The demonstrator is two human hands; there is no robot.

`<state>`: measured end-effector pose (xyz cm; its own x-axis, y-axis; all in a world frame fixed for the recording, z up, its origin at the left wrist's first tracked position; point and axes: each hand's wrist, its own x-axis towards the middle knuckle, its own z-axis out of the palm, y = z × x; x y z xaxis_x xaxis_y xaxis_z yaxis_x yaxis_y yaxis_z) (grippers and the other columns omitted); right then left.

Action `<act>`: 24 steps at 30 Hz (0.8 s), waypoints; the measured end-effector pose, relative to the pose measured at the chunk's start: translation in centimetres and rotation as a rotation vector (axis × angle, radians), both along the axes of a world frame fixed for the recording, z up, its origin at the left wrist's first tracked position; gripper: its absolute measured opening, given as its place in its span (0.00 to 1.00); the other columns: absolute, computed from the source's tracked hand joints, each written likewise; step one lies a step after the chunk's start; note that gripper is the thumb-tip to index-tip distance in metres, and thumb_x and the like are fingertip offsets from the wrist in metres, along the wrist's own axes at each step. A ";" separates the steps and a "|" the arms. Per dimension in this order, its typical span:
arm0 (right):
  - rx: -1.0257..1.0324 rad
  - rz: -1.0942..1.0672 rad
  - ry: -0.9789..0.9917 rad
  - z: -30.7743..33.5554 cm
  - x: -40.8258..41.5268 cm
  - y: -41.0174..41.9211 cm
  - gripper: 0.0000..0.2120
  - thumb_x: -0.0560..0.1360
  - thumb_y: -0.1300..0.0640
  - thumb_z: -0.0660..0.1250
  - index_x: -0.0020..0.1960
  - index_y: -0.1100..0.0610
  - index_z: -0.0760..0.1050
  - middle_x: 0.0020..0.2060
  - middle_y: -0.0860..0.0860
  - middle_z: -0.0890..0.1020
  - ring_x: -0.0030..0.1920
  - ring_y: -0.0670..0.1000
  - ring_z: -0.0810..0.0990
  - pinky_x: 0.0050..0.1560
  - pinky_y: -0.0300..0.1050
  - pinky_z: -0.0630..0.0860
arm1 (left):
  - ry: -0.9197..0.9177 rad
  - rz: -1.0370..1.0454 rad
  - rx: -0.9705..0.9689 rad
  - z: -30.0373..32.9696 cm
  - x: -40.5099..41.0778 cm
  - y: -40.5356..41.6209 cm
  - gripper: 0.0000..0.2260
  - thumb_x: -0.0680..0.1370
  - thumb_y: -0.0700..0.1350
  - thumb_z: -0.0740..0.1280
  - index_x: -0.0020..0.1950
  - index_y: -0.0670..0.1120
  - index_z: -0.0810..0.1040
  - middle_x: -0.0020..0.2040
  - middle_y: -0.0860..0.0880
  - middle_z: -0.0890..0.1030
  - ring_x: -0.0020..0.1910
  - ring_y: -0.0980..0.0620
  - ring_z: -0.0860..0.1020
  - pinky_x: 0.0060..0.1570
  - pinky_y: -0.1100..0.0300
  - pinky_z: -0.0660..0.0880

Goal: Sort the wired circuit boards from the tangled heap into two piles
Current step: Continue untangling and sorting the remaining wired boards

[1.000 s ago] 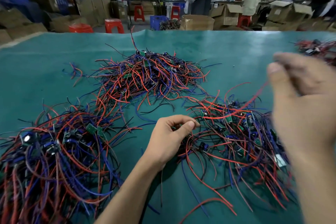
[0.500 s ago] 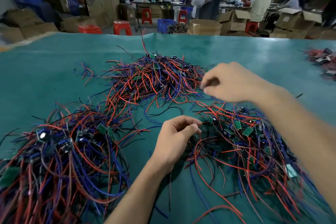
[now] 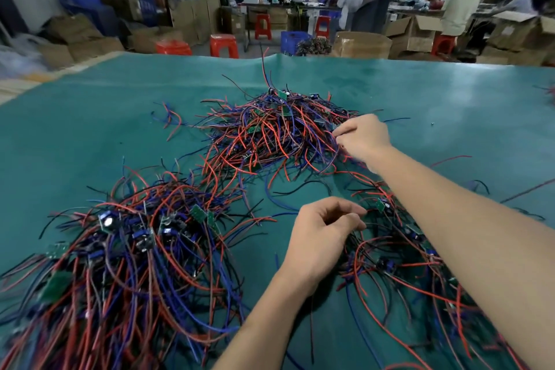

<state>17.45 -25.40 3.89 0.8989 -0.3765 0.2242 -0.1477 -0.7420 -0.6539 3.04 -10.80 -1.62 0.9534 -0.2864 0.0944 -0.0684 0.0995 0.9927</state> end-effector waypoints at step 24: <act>0.133 0.347 -0.235 -2.4 -18.2 2.7 0.12 0.70 0.65 0.74 0.47 0.49 0.87 0.41 0.39 0.86 0.40 0.43 0.84 0.46 0.38 0.80 | 0.238 0.061 -0.391 0.8 0.2 0.3 0.09 0.82 0.40 0.62 0.53 0.41 0.82 0.46 0.40 0.82 0.45 0.43 0.78 0.44 0.57 0.77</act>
